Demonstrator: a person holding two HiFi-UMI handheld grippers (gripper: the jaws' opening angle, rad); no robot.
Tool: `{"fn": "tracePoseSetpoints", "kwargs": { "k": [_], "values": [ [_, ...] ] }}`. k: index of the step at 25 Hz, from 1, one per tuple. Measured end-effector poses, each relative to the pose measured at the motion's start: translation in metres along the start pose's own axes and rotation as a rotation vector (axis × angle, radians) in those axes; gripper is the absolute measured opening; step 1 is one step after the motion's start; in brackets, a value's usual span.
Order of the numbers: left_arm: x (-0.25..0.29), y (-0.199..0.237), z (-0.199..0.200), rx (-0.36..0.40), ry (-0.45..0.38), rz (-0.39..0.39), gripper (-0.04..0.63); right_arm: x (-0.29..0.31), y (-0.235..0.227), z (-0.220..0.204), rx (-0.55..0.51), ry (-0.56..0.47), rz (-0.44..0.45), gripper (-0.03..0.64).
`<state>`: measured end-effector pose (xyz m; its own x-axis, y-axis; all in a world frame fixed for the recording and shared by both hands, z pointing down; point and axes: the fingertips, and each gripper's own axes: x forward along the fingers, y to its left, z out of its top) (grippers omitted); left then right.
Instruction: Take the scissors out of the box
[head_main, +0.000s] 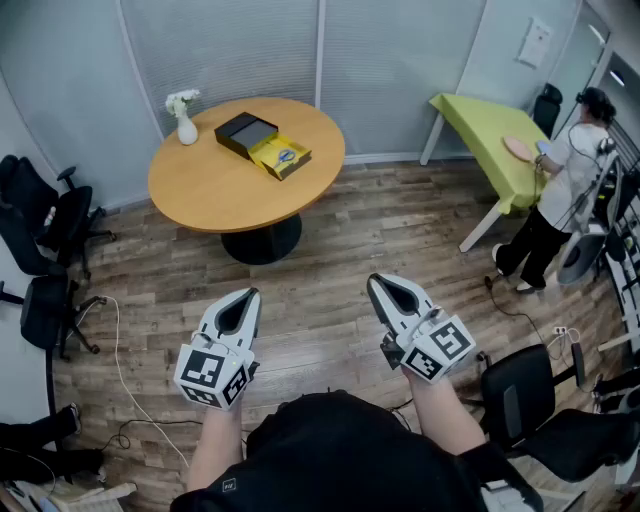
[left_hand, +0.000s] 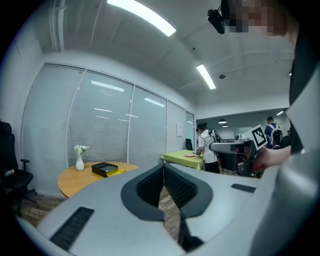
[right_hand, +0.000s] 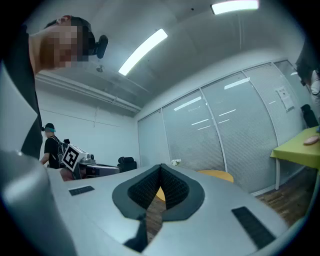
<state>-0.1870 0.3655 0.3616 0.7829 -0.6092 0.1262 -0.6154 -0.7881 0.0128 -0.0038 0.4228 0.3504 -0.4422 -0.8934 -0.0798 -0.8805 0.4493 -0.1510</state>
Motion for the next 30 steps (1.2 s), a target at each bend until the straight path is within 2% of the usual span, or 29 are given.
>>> {"fn": "tracePoseSetpoints", "kwargs": {
  "k": [11,17,23,30],
  "values": [
    [0.030,-0.034,0.001,0.012,0.011,-0.052,0.014,-0.005,-0.007,-0.001,0.000,-0.006,0.025,0.035],
    [0.053,-0.057,0.001,0.015,0.004,-0.052,0.014,-0.031,-0.026,-0.002,0.049,-0.012,0.089,0.037],
    [0.067,-0.061,0.001,0.014,0.010,0.007,0.014,-0.058,-0.060,-0.007,0.055,0.017,0.055,0.038],
    [0.095,-0.082,-0.013,-0.006,0.053,-0.039,0.014,-0.065,-0.085,-0.019,0.099,0.025,0.044,0.038]
  ]
}}
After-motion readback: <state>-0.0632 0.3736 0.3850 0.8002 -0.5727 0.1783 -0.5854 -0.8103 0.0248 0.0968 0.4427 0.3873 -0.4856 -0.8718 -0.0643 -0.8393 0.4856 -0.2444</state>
